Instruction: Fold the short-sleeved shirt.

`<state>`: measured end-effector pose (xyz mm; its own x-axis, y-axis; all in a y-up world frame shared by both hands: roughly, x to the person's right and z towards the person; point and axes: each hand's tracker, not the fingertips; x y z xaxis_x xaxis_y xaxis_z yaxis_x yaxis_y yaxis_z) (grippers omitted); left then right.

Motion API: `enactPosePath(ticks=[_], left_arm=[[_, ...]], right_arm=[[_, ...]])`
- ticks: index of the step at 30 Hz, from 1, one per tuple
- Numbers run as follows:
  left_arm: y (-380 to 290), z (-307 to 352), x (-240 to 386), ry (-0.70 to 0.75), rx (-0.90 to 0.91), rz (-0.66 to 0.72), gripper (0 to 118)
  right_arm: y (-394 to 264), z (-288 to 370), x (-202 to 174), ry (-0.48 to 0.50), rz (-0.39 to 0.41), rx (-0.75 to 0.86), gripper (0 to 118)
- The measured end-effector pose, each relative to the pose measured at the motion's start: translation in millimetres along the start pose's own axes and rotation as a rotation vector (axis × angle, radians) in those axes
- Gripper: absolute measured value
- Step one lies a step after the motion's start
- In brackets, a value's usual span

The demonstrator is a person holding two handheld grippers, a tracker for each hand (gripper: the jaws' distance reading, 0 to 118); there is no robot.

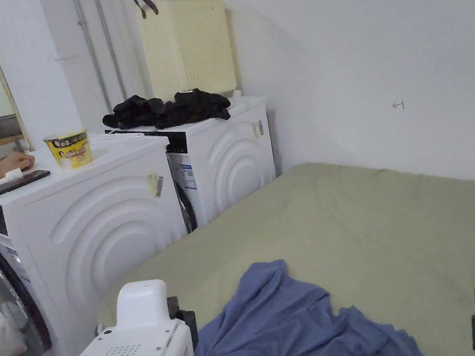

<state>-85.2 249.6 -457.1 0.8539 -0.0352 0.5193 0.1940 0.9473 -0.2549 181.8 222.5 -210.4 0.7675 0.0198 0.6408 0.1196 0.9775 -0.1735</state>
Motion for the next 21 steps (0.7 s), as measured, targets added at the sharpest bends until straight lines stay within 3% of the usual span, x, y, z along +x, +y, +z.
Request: enactPosePath(ticks=[12,21], left_arm=[[-1,-20,6,-0.031,-0.027,-0.005,0],[-19,-103,58,-0.155,-0.18,-0.06,0]], right_arm=[[2,-9,3,0.006,0.002,-0.019,0],[-20,-19,2,0.0,0.017,-0.08,0]])
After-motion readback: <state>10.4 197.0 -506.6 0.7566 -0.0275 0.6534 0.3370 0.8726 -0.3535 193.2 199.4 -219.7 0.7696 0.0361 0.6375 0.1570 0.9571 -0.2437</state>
